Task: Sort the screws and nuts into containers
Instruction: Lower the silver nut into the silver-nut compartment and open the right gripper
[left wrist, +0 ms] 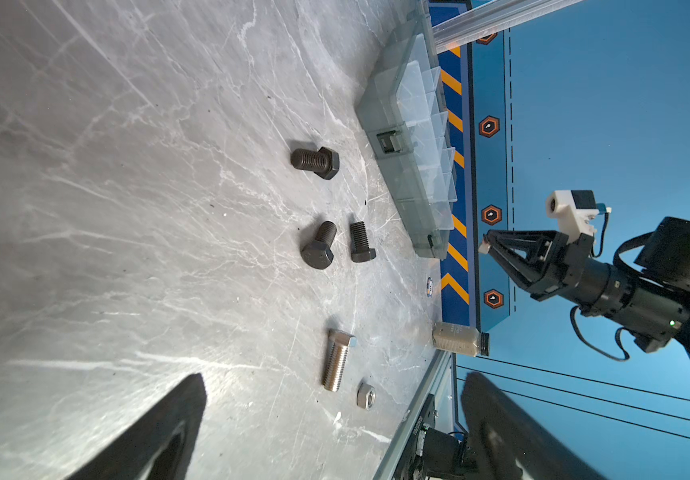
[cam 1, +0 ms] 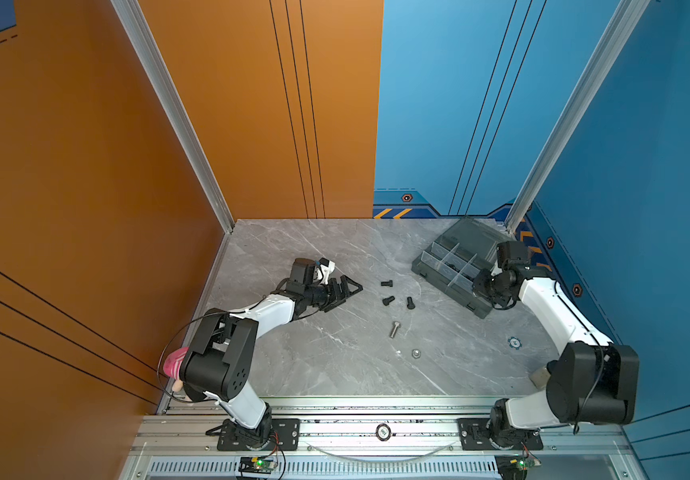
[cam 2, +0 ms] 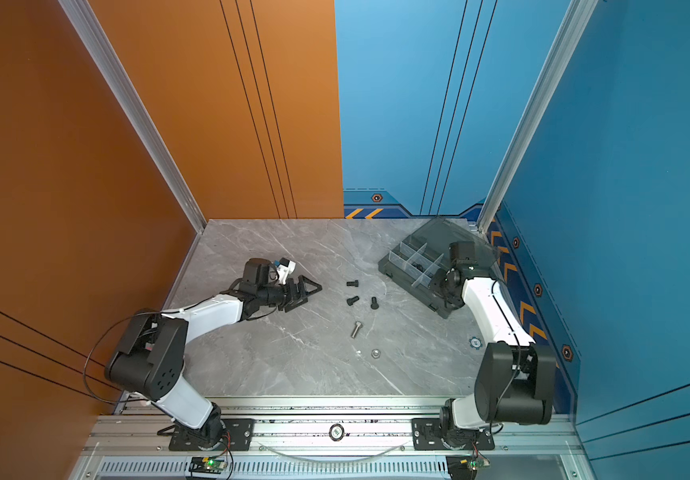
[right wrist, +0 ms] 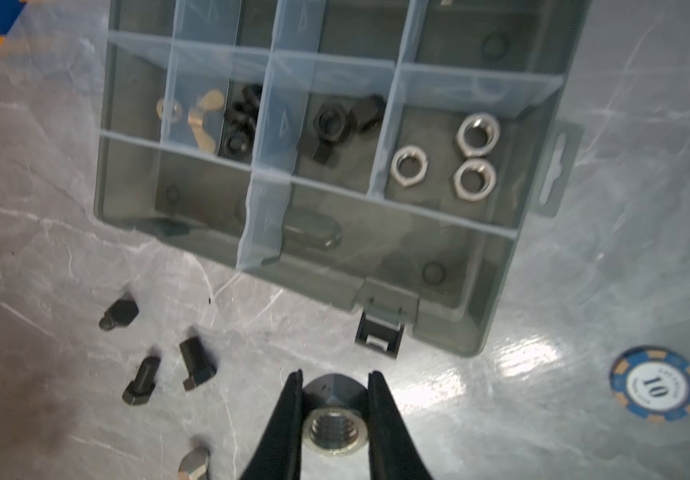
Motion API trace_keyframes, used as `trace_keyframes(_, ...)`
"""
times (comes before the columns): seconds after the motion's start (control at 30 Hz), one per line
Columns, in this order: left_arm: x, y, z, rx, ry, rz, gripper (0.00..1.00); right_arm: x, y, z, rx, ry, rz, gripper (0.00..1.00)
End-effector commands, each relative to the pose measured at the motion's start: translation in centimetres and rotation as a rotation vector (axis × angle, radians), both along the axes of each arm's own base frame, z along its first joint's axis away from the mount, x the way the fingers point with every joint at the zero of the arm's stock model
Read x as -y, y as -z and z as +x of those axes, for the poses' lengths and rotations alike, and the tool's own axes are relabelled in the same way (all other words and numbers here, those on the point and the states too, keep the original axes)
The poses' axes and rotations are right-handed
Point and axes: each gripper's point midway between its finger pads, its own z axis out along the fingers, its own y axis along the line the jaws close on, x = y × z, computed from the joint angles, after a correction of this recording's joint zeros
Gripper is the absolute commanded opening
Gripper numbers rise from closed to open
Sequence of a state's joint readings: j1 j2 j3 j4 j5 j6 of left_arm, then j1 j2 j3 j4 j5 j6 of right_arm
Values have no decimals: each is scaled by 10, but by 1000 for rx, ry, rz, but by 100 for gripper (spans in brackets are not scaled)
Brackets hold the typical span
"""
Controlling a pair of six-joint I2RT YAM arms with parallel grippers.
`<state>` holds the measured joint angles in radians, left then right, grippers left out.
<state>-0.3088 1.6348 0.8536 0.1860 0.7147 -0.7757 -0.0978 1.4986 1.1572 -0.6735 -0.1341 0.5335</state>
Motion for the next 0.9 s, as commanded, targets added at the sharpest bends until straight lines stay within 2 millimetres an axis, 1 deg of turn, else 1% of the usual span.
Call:
trace_keyframes(0.0, 1, -9, 3, 35, 0, 4, 98, 21, 5, 9, -39, 15, -2, 2)
trace_keyframes(0.1, 1, -9, 4, 33, -2, 4, 98, 40, 11, 25, -50, 50, 8, 2)
trace_keyframes(0.23, 1, -9, 4, 34, -4, 4, 98, 61, 20, 41, -67, 85, -6, 2)
trace_keyframes(0.4, 1, -8, 4, 33, -7, 6, 98, 77, 33, 55, -89, 113, 13, 2)
trace_keyframes(0.53, 1, -9, 5, 35, -9, 6, 98, 83, 48, 60, -115, 124, 13, 4)
trace_keyframes(0.6, 1, -9, 6, 34, -11, 7, 98, 82, 54, 62, -125, 119, 19, 6)
trace_keyframes(0.7, 0, -9, 6, 34, -14, 8, 98, 82, 61, 63, -140, 118, 23, 15)
trace_keyframes(0.8, 0, -8, 7, 32, -14, 8, 98, 81, 61, 63, -141, 116, 28, 24)
trace_keyframes(0.87, 0, -9, 8, 32, -15, 8, 98, 81, 60, 63, -137, 114, 25, 26)
